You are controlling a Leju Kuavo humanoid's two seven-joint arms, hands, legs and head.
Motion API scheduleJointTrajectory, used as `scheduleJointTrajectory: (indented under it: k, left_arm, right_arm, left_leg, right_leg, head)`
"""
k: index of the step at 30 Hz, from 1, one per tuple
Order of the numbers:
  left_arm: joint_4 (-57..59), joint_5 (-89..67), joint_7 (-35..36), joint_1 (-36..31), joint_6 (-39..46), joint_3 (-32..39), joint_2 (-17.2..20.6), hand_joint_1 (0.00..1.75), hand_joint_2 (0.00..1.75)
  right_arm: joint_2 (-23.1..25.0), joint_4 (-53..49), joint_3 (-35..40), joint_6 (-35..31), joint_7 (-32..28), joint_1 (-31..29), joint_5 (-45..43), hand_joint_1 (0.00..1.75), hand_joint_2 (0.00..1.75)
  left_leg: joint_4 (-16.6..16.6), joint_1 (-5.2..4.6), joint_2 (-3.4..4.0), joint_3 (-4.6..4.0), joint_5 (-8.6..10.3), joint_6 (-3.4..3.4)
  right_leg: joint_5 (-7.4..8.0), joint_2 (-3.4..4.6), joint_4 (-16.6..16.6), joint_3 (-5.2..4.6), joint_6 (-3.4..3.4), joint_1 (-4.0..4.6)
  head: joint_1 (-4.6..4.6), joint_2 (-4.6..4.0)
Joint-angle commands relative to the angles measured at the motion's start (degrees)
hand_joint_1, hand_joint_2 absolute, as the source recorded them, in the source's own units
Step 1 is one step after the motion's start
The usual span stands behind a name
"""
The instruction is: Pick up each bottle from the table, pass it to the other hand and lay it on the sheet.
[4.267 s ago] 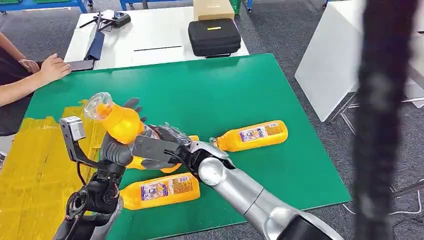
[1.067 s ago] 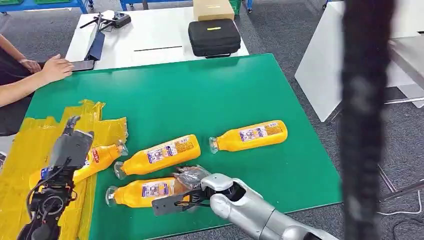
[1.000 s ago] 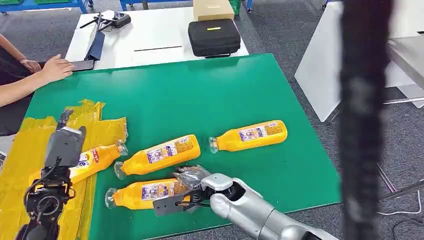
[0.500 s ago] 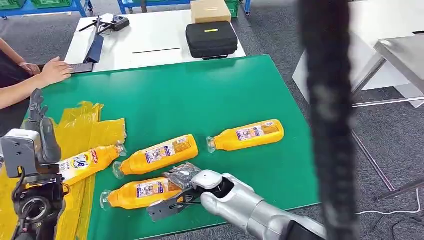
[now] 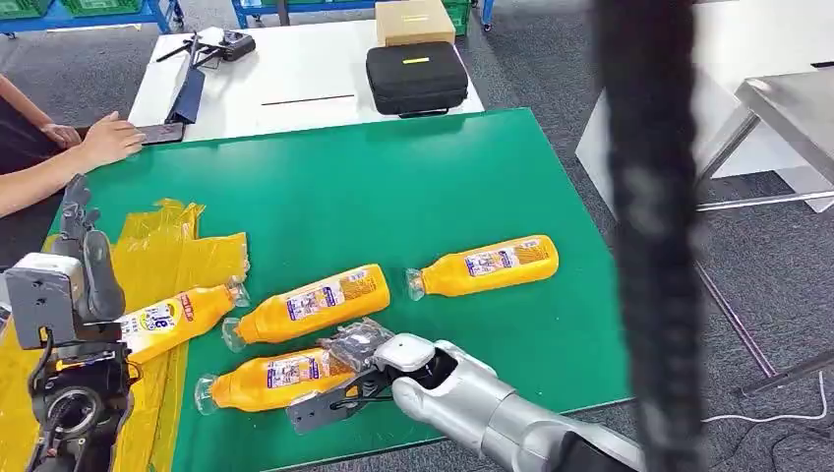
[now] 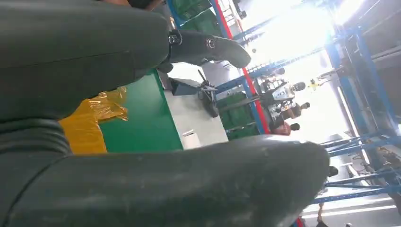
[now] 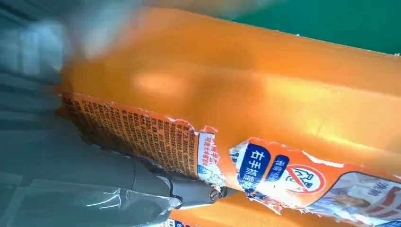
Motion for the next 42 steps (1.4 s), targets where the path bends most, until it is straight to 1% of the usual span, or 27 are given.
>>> scheduleJointTrajectory:
  k: [1,4,6,7,9,10,11,13,14,15,17,19,20,23,25,26,27,29,31,33,34,36,37,38,40,41,42]
  left_arm:
    - [1.2,0.3,0.4,-1.3,0.3,-1.2,-0.7,0.0,0.0]
    - [1.7,0.8,0.9,-1.1,1.3,0.3,-1.8,0.0,0.0]
    - [2.5,1.7,1.7,-0.8,2.5,2.5,-2.4,0.0,0.0]
    - [2.9,1.8,1.9,-0.7,2.9,3.4,-2.4,0.0,0.0]
    - [3.6,2.8,2.6,-0.2,4.5,6.3,-2.5,0.0,0.0]
    - [3.5,2.8,2.6,0.1,4.9,7.4,-2.3,0.0,0.0]
    - [3.2,3.1,2.5,0.7,5.7,8.8,-2.1,0.0,0.0]
    - [2.3,3.9,2.0,2.6,6.6,11.1,-1.1,0.0,0.0]
    - [1.8,5.3,1.4,4.2,7.8,12.6,-0.2,0.0,0.0]
    - [1.9,6.4,0.8,4.9,7.6,13.1,0.4,0.0,0.0]
    - [2.4,6.8,0.5,5.1,7.6,13.4,0.5,0.0,0.0]
    - [2.5,6.9,0.5,5.0,7.7,13.3,0.4,0.0,0.0]
    - [2.4,6.7,0.1,5.0,8.1,13.0,0.2,0.0,0.0]
    - [2.1,6.8,0.0,5.2,8.5,12.7,0.5,0.0,0.0]
    - [1.8,9.7,0.2,5.6,7.6,12.4,0.8,0.0,0.0]
    - [1.3,12.5,0.5,6.2,6.2,12.1,1.1,0.0,1.75]
    - [0.8,14.8,1.2,6.6,5.0,11.8,1.2,0.0,1.75]
    - [-1.2,24.9,2.7,8.3,-0.1,10.6,1.4,0.0,1.75]
    - [-4.8,40.1,6.0,10.8,-8.1,7.9,1.4,0.0,1.75]
    - [-7.4,46.9,7.1,11.6,-11.6,3.1,2.3,0.0,1.75]
    - [-7.8,50.1,7.8,10.7,-13.3,0.3,2.3,0.0,1.75]
    - [-7.9,53.4,8.9,8.4,-14.7,-6.3,1.9,0.0,1.75]
    - [-7.2,54.1,8.8,7.0,-14.3,-8.5,1.0,0.0,1.75]
    - [-5.7,53.3,9.2,4.1,-14.1,-12.1,0.1,0.0,1.75]
    - [-3.5,55.1,10.3,1.0,-13.6,-15.4,-1.2,0.0,1.75]
    - [-2.0,55.8,10.5,-0.9,-13.6,-16.8,-2.4,0.0,1.75]
    - [-1.2,56.2,10.8,-2.1,-13.4,-17.5,-3.2,0.0,1.75]
  right_arm:
    - [-1.0,5.1,2.6,0.4,0.0,1.9,-0.2,1.75,1.75]
    - [-2.7,0.4,-3.2,0.2,0.6,3.4,-5.7,1.75,1.75]
    - [-4.6,-7.4,-9.2,-0.4,3.2,5.8,-11.5,1.75,1.75]
    - [-5.8,-11.4,-10.5,0.2,4.3,6.5,-13.4,1.75,1.75]
    - [-8.3,-20.6,-15.0,-0.9,5.9,8.9,-18.0,1.75,1.75]
    - [-9.6,-24.4,-16.4,-0.9,6.9,9.9,-19.5,1.75,1.75]
    - [-10.9,-28.6,-17.7,-1.6,7.8,11.1,-20.5,1.75,1.75]
    - [-13.4,-37.2,-21.3,-2.6,9.1,14.8,-23.6,1.75,1.75]
    - [-15.2,-44.0,-24.9,-4.9,8.7,19.0,-25.9,1.75,1.75]
    - [-16.8,-47.3,-26.0,-4.5,8.6,20.9,-27.1,1.75,1.75]
    - [-18.0,-50.4,-27.7,-4.7,7.5,23.3,-28.8,1.75,1.75]
    - [-18.2,-50.9,-28.1,-5.3,6.4,23.7,-29.4,1.75,1.75]
    - [-18.1,-51.4,-28.5,-6.3,4.4,24.1,-30.5,1.75,1.75]
    - [-18.4,-53.1,-28.8,-7.7,2.7,24.3,-31.1,1.75,1.75]
    - [-18.3,-54.9,-29.9,-9.8,1.0,24.9,-31.9,1.75,1.75]
    - [-18.1,-55.6,-30.8,-11.4,-0.4,25.3,-32.6,1.75,1.75]
    - [-18.0,-55.8,-31.2,-12.2,-1.0,25.4,-32.9,1.75,1.75]
    - [-17.5,-54.4,-32.1,-14.4,-2.6,24.7,-34.4,1.75,1.75]
    - [-16.1,-51.5,-32.9,-16.9,-4.4,22.8,-36.2,1.75,1.75]
    - [-14.5,-46.8,-32.9,-17.8,-3.7,19.4,-36.2,1.75,1.75]
    - [-13.0,-44.0,-33.0,-18.1,-3.0,17.3,-36.2,1.75,1.75]
    - [-10.0,-38.2,-32.6,-18.1,-1.7,13.0,-34.8,1.75,1.75]
    - [-8.6,-35.3,-32.3,-17.9,-0.9,11.1,-33.6,1.75,1.75]
    - [-7.5,-31.8,-31.7,-18.1,0.2,8.9,-31.3,1.75,1.75]
    - [-5.8,-27.5,-31.2,-17.6,0.5,6.7,-29.4,1.75,1.75]
    - [-5.2,-25.9,-30.1,-17.4,0.2,5.7,-28.0,1.75,1.75]
    - [-4.5,-25.2,-29.8,-17.3,0.3,5.3,-27.8,1.75,1.75]
  left_leg:
    - [-0.1,0.05,-0.18,0.07,0.02,-0.11]
    - [-0.1,0.04,-0.19,0.09,0.02,-0.09]
    - [-0.1,0.04,-0.24,0.04,0.03,-0.09]
    - [0.0,0.05,-0.31,0.02,0.03,-0.14]
    - [0.0,0.03,-0.23,-0.03,0.02,-0.07]
    - [0.0,0.06,-0.39,-0.06,-0.02,-0.18]
    - [0.0,0.02,-0.39,-0.12,0.0,-0.12]
    - [0.0,0.01,-0.3,-0.27,0.0,-0.05]
    - [0.1,0.0,-0.29,-0.31,-0.04,-0.08]
    - [0.0,-0.02,-0.28,-0.46,0.01,-0.02]
    - [0.0,-0.02,-0.38,-0.48,-0.01,-0.02]
    - [0.0,0.0,-0.45,-0.51,-0.03,-0.04]
    - [0.1,0.0,-0.47,-0.47,-0.09,-0.08]
    - [0.1,-0.01,-0.36,-0.73,-0.02,-0.06]
    - [0.1,0.0,-0.33,-0.63,-0.14,-0.17]
    - [0.1,-0.01,-0.32,-0.69,-0.09,-0.14]
    - [0.0,0.0,-0.32,-0.79,-0.02,-0.07]
    - [0.0,0.01,-0.27,-0.73,-0.05,-0.09]
    - [0.0,0.01,-0.18,-0.72,-0.07,-0.09]
    - [0.1,0.02,-0.15,-0.69,-0.09,-0.09]
    - [0.1,0.05,-0.05,-0.65,-0.15,-0.12]
    - [0.1,0.03,-0.16,-0.72,-0.06,-0.09]
    - [0.0,0.03,-0.21,-0.82,0.02,-0.04]
    - [0.0,0.04,-0.2,-0.76,0.01,-0.07]
    - [0.0,0.03,-0.32,-0.78,0.07,-0.05]
    - [0.1,0.04,-0.33,-0.65,0.01,-0.19]
    - [0.0,0.03,-0.36,-0.8,0.16,0.04]
  right_leg:
    - [-0.03,-0.24,-0.1,0.15,0.01,0.05]
    - [-0.04,-0.25,-0.1,0.17,0.02,0.04]
    - [-0.04,-0.3,-0.1,0.14,0.03,0.04]
    - [-0.06,-0.41,-0.1,0.14,0.04,0.04]
    - [-0.04,-0.26,0.0,0.07,0.03,0.03]
    - [-0.13,-0.5,0.0,0.1,0.06,0.05]
    - [-0.1,-0.42,0.0,0.05,0.06,0.01]
    - [-0.06,-0.22,0.0,-0.11,0.04,0.0]
    - [-0.11,-0.23,0.1,-0.13,0.05,-0.02]
    - [-0.05,-0.19,0.0,-0.26,0.07,-0.06]
    - [-0.08,-0.28,0.0,-0.26,0.1,-0.08]
    - [-0.12,-0.35,0.0,-0.26,0.1,-0.06]
    - [-0.19,-0.4,0.1,-0.22,0.11,-0.05]
    - [-0.08,-0.26,0.1,-0.5,0.09,-0.07]
    - [-0.19,-0.31,0.2,-0.41,0.09,-0.05]
    - [-0.13,-0.28,0.1,-0.5,0.08,-0.06]
    - [-0.05,-0.23,0.1,-0.59,0.08,-0.07]
    - [-0.07,-0.2,0.1,-0.54,0.08,-0.06]
    - [-0.06,-0.12,0.0,-0.56,0.09,-0.06]
    - [-0.07,-0.1,0.0,-0.53,0.1,-0.05]
    - [-0.09,-0.03,0.1,-0.5,0.11,-0.03]
    - [-0.04,-0.12,0.1,-0.55,0.1,-0.05]
    - [0.02,-0.14,0.0,-0.63,0.09,-0.05]
    - [0.02,-0.15,0.0,-0.57,0.1,-0.04]
    - [0.04,-0.25,0.0,-0.57,0.1,-0.04]
    - [-0.04,-0.35,0.1,-0.43,0.11,-0.03]
    - [0.09,-0.28,0.0,-0.57,0.13,-0.03]
  head:
    - [0.0,0.0]
    - [0.02,0.0]
    - [0.02,0.0]
    - [0.02,0.0]
    - [0.02,0.0]
    - [0.02,0.0]
    - [0.02,0.0]
    - [0.04,0.0]
    - [0.04,0.0]
    - [0.02,0.0]
    - [0.04,0.0]
    - [0.04,0.0]
    - [0.02,0.0]
    - [0.04,0.0]
    - [0.02,0.0]
    - [0.02,0.0]
    - [0.04,0.0]
    - [0.04,0.0]
    - [0.02,0.0]
    - [0.02,0.0]
    - [0.02,0.0]
    - [0.02,0.0]
    - [0.04,0.0]
    - [0.02,0.0]
    - [0.02,0.0]
    - [0.02,0.0]
    - [0.04,0.0]
